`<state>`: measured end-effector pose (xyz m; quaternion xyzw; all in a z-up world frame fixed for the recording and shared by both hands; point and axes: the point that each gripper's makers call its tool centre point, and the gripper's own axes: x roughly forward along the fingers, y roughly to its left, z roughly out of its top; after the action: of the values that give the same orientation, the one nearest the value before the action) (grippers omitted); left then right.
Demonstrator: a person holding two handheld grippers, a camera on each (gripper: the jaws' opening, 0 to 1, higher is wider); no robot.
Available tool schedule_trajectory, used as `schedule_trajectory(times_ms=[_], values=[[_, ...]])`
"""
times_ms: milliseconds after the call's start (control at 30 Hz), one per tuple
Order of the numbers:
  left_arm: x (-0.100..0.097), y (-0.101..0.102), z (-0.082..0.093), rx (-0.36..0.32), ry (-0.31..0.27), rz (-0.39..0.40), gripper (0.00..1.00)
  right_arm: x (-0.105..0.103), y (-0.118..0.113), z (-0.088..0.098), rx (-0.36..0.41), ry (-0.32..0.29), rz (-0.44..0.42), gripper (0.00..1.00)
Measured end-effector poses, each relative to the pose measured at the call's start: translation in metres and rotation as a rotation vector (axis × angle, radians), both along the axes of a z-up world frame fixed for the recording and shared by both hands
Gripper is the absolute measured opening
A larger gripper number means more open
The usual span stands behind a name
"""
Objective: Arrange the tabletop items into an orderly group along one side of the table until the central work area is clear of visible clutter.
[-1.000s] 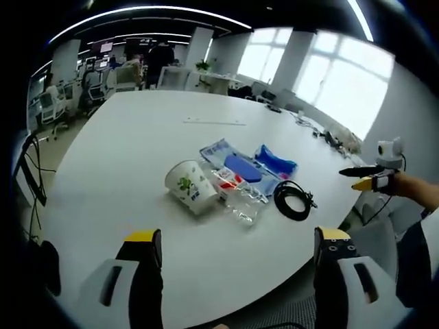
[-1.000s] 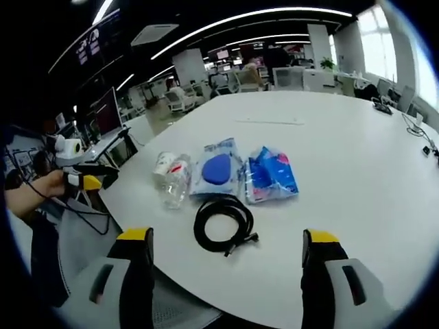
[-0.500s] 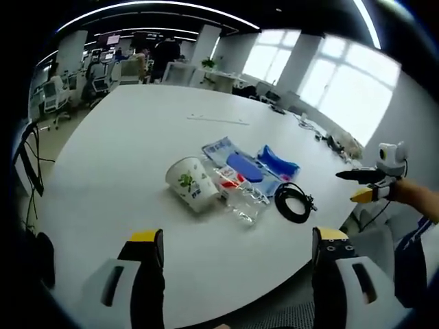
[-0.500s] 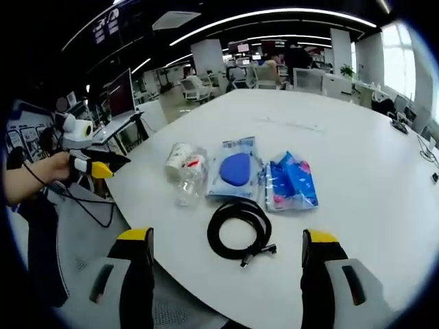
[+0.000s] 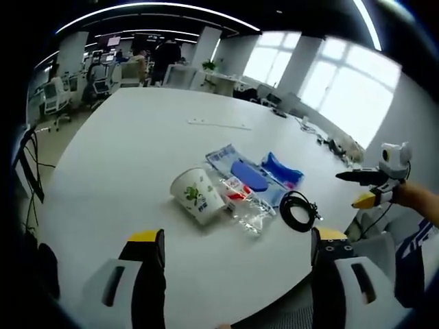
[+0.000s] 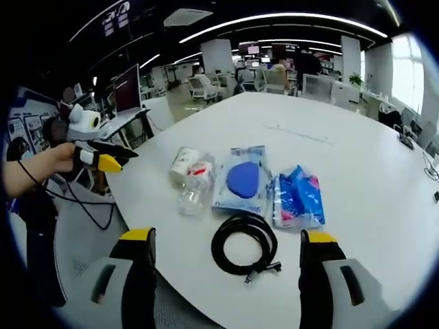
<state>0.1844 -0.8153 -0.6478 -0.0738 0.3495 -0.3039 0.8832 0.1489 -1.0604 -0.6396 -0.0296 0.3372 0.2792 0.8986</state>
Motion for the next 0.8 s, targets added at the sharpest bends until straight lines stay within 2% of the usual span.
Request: schedule_trajectory(times_ms=[100, 333, 633, 700, 767, 800], values=[[0.004, 0.0, -0.003, 0.02, 0.006, -0.011, 0.83, 0.005, 0.012, 0.001, -0.005, -0.015, 0.034, 0.82], [0.01, -0.003, -0.007, 0.026, 0.019, -0.028, 0.83, 0.013, 0.038, -0.002, 0.007, -0.004, 0.096, 0.82], [0.03, -0.004, -0.012, -0.026, 0.069, 0.023, 0.81, 0.029, 0.078, -0.013, 0.024, 0.039, 0.171, 0.81], [0.036, -0.004, -0.015, -0.023, 0.086, 0.026, 0.8, 0.034, 0.088, -0.017, 0.032, 0.057, 0.182, 0.78], [0.04, -0.002, -0.022, 0.0, 0.134, 0.035, 0.77, 0.04, 0.096, -0.023, 0.008, 0.067, 0.187, 0.7], [0.045, -0.003, -0.021, -0.003, 0.124, 0.034, 0.77, 0.043, 0.1, -0.024, 0.0, 0.065, 0.195, 0.68]])
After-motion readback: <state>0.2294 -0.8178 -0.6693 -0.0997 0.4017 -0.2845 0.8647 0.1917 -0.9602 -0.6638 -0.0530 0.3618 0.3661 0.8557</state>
